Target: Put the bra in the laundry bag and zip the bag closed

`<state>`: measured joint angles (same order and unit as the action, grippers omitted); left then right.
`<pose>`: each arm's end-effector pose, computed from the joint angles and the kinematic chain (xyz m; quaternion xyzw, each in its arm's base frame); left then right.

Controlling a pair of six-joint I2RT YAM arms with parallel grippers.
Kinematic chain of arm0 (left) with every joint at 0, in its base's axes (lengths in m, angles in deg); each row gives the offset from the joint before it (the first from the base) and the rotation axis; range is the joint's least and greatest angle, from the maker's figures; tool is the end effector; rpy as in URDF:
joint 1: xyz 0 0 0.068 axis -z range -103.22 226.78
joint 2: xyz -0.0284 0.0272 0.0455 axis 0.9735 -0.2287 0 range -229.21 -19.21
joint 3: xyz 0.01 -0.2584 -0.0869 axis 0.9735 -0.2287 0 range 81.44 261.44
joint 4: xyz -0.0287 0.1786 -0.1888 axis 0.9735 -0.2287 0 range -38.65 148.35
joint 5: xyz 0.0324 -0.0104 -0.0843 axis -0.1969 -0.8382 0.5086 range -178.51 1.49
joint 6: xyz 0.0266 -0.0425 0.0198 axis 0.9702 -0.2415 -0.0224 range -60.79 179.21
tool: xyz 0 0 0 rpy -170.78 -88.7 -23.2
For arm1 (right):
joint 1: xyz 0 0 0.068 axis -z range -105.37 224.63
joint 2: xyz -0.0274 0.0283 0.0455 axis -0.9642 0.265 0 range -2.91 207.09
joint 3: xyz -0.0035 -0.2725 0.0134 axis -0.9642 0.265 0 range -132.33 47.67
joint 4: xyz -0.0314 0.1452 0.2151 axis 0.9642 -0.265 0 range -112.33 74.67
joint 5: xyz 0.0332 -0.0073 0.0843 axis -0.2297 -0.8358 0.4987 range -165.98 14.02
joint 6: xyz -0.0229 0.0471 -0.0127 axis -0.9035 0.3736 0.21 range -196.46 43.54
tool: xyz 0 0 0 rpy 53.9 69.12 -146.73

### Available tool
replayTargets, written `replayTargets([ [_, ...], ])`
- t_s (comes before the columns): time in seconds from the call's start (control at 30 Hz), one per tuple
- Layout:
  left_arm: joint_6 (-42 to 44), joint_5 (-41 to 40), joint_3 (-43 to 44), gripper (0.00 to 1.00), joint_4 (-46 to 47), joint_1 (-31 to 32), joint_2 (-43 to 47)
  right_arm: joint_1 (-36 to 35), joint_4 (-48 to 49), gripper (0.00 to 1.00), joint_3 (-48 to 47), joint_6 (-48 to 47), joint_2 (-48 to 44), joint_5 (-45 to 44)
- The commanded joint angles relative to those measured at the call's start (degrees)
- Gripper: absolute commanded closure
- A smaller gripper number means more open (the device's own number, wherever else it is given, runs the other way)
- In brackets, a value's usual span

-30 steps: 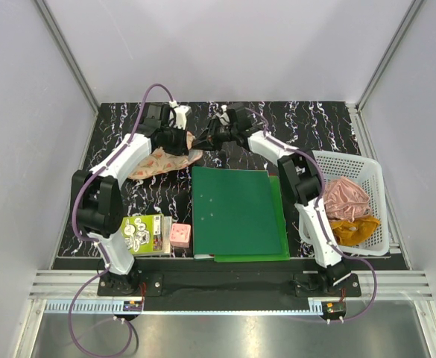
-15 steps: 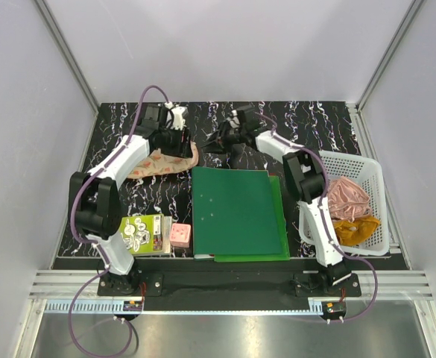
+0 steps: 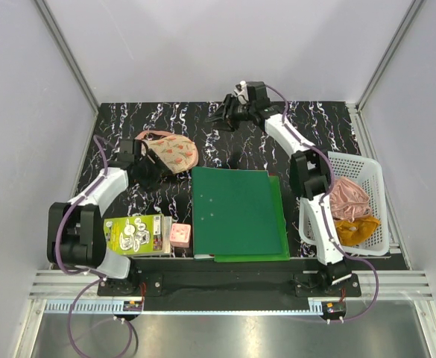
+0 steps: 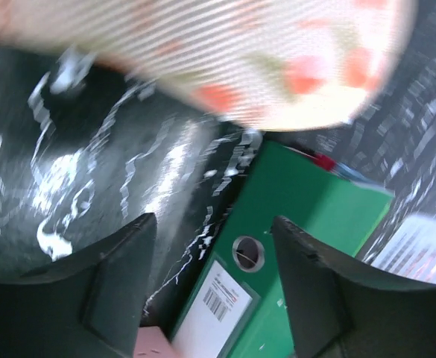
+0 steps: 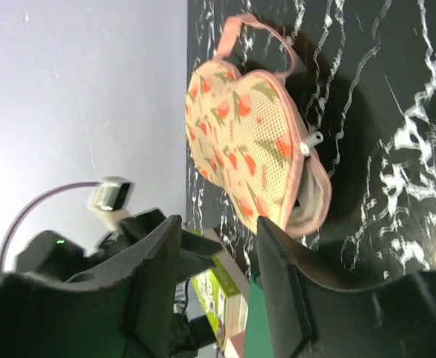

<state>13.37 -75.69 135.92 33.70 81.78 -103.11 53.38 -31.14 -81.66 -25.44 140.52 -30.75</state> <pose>0.2968 -0.0340 0.2200 -0.2976 0.8979 -0.2275 0.2313 0.5222 0.2301 0.2200 0.0192 0.8217 0.5414 0.1769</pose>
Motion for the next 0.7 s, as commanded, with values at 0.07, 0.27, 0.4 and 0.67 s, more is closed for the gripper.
replayTargets([
  [0.07, -14.8, -2.4, 1.9, 0.22, 8.1, -1.1, -6.4, -1.0, -2.9, 0.46, -9.9, -1.2, 6.8, 1.4],
  [0.27, -6.6, -10.6, 13.2, 0.16, 4.6, -1.8, -15.9, -1.9, -3.3, 0.44, -10.1, -0.7, 7.4, 1.9],
  [0.4, 5.8, -9.8, 26.4, 0.2, -4.0, -2.8, -26.1, -2.5, -3.3, 0.44, -11.4, -0.5, 9.1, 1.9],
  [0.67, 31.9, -12.6, 39.1, 0.48, -10.1, -1.3, -33.9, -3.5, -3.3, 0.44, -19.0, 1.6, 15.3, 2.2],
])
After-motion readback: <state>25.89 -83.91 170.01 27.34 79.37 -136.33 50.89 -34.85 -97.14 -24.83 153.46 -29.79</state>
